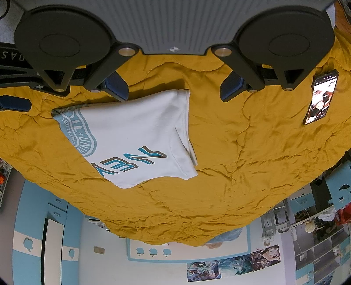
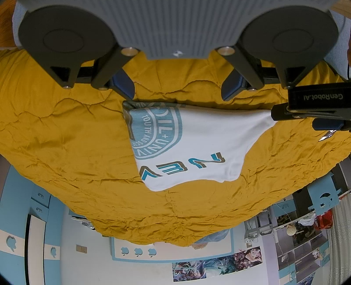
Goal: Fold small clothes
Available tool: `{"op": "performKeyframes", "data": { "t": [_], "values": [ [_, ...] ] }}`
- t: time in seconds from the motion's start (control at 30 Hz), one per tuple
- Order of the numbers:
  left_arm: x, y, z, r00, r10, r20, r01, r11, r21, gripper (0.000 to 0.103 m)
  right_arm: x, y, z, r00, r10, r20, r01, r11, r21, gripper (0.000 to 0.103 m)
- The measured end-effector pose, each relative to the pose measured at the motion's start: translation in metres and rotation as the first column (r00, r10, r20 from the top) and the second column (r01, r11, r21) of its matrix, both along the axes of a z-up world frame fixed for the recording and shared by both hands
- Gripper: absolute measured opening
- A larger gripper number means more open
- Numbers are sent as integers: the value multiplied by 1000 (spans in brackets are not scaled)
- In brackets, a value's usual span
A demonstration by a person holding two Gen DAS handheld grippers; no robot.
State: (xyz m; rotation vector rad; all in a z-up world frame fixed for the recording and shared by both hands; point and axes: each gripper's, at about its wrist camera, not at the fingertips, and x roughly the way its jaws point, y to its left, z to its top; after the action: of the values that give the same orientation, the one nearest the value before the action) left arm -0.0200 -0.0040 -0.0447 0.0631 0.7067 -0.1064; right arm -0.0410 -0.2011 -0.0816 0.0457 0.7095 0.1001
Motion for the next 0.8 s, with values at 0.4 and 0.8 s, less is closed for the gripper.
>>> {"op": "performKeyframes", "data": {
  "t": [0.4, 0.8],
  "values": [
    [0, 0, 0, 1000, 0, 0, 0, 1000, 0, 103, 0, 0, 0, 1000, -1, 0, 1, 1000, 0, 82],
    [0, 1, 2, 1000, 0, -6, 0, 1000, 4, 103, 1, 0, -2, 1000, 0, -3, 0, 1000, 0, 82]
  ]
}}
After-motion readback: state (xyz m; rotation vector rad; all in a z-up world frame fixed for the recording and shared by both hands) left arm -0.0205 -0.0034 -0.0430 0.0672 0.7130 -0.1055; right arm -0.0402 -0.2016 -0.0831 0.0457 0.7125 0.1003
